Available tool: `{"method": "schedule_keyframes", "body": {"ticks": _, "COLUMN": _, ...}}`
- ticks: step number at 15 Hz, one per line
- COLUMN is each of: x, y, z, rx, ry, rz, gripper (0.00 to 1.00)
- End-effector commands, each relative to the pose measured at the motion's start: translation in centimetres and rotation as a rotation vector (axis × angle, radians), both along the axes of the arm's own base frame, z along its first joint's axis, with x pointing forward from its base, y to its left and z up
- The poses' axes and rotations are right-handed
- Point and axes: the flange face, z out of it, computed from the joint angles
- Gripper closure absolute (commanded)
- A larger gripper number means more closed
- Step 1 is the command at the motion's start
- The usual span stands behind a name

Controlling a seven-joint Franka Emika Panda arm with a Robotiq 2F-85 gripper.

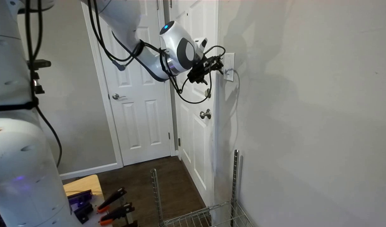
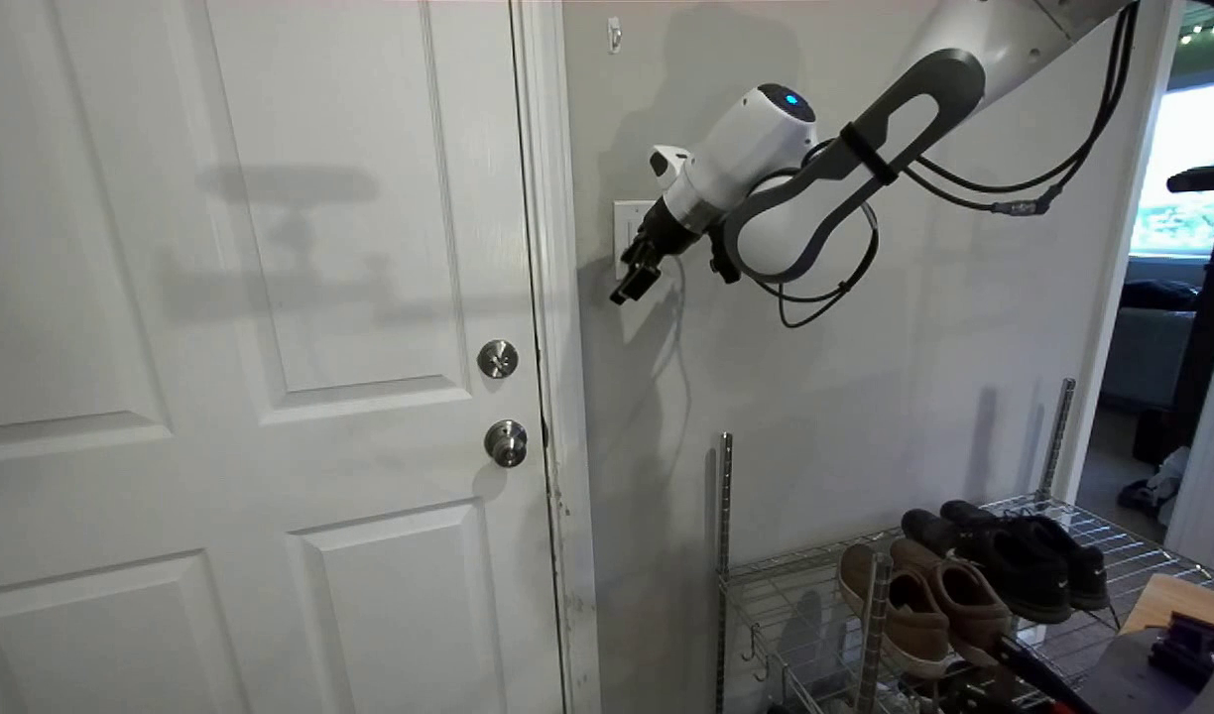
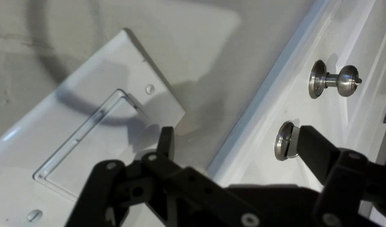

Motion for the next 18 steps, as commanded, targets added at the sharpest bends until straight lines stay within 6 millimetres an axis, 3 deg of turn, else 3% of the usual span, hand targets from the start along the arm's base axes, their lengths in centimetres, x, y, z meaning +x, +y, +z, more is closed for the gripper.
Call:
{"method": "schedule_keyframes", "body": {"ticks": 1, "x": -0.1, "y": 0.1, "z": 0.1, "rx": -0.002, "ry": -0.002, "rz": 0.003, "gripper": 0.0}}
{"method": "schedule_keyframes", "body": {"ticks": 5, "x": -0.2, "y": 0.1, "z": -0.1, "rx": -0.003, "ry": 0.002, "rz": 0.004, "gripper": 0.0}}
{"method": "schedule_keyframes", "body": {"ticks": 12, "x": -0.6, "y": -3.2, "z": 1.5, "rx": -0.003, "ry": -0.028, "rz": -0.054, "gripper": 0.0}}
{"method": "schedule_keyframes", "body": {"ticks": 18, "x": 0.0, "y": -2.5, "z": 0.6, "rx": -0.011, "ry": -0.012, "rz": -0.036, "gripper": 0.0}}
